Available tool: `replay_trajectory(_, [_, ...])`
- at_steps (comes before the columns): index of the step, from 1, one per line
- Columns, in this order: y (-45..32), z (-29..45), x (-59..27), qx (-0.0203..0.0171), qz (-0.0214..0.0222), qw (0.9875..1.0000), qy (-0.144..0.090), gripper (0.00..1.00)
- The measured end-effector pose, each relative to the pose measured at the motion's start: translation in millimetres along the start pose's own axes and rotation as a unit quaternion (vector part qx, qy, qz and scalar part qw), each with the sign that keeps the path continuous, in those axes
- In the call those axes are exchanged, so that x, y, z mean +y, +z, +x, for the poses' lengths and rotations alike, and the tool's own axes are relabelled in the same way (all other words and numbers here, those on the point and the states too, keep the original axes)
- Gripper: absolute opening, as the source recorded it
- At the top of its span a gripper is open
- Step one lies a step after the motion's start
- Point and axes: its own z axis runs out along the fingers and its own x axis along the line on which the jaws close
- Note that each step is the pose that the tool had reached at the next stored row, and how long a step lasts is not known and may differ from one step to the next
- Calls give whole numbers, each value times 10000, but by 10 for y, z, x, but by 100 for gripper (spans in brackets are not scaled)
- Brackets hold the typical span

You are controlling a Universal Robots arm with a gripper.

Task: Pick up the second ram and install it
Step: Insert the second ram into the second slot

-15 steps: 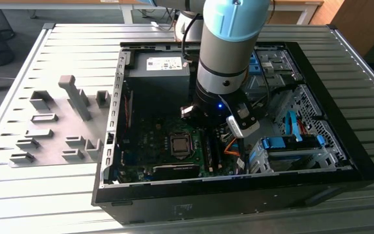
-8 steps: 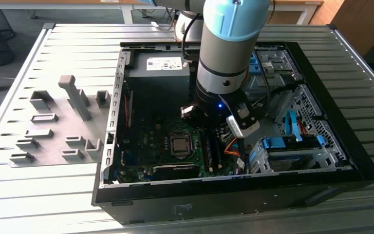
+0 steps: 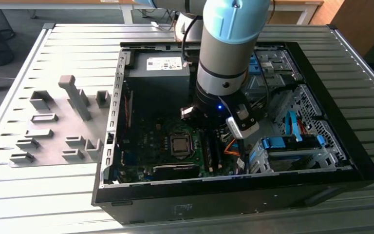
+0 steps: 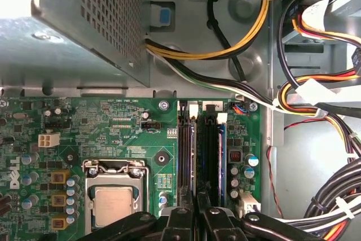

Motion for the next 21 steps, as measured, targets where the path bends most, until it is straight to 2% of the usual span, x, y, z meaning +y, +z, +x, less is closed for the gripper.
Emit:
replay_trajectory(8, [3,0,0,0,-1,10000,0,14])
replay_trajectory(10, [4,0,0,0,-1,10000,0,15])
replay_trajectory(11, [4,0,0,0,-1,10000,0,21])
replay_trajectory(15, [-7,0,1,-1,-1,10000,0,21])
replay_trajectory(18, [-95,0,2,0,0,10000,1,21])
replay_trajectory(19, [-239,0,5,3,-1,10000,0,21])
replay_trajectory(20, [-239,0,5,3,-2,10000,0,20])
replay_trajectory(21, [-239,0,5,3,-2,10000,0,13])
